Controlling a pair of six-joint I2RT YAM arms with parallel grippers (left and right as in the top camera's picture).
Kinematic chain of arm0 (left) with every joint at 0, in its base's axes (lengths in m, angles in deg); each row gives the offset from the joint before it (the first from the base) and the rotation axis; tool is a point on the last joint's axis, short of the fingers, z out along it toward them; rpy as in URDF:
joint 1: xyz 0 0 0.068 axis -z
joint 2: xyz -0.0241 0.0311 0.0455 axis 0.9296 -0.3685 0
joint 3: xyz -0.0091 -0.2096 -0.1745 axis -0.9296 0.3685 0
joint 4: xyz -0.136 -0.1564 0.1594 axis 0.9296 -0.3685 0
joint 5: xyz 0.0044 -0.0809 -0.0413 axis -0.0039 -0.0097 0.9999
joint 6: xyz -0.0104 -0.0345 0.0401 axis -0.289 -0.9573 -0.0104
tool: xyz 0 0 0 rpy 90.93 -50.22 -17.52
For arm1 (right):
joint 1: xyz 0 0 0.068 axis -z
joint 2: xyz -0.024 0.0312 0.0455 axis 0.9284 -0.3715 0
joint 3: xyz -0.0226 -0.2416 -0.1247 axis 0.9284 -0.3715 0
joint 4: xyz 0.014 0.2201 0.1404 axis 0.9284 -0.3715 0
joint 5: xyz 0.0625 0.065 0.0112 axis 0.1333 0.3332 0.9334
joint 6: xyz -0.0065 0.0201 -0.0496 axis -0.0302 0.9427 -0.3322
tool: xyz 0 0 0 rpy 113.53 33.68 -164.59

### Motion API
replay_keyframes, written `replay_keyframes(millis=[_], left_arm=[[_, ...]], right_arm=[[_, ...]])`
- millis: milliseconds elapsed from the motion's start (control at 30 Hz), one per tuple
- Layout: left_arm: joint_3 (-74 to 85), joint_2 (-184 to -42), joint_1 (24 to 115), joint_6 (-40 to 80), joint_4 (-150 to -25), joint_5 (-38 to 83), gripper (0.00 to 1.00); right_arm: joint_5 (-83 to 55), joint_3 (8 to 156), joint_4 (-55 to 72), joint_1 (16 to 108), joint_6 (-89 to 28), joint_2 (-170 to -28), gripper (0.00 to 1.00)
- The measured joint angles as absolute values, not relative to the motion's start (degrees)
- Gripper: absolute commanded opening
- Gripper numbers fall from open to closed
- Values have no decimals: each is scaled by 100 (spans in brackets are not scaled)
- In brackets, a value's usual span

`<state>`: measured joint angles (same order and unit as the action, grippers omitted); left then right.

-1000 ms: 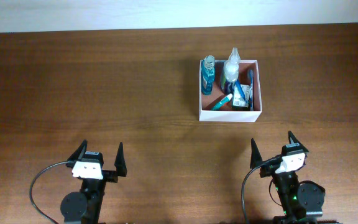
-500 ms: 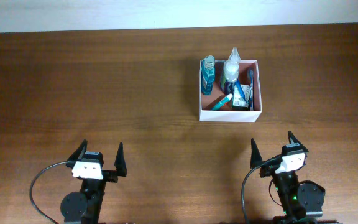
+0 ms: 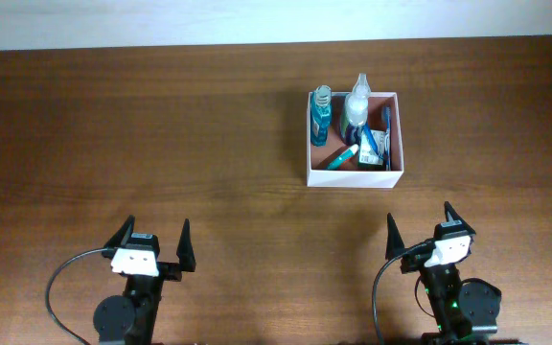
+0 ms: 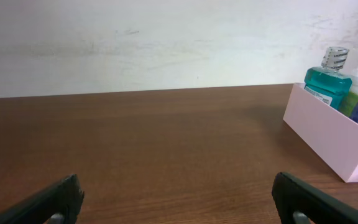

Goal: Pack container

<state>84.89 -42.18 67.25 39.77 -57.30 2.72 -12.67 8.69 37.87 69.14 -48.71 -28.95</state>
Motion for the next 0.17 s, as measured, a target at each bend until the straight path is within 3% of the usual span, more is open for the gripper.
replay_keyframes(millis=[167], left_arm=[[8489,-4218,6725,3977,-5730,270,99]], right_arm=[[-1267,869,3787,6914,-4869,-2895,99]])
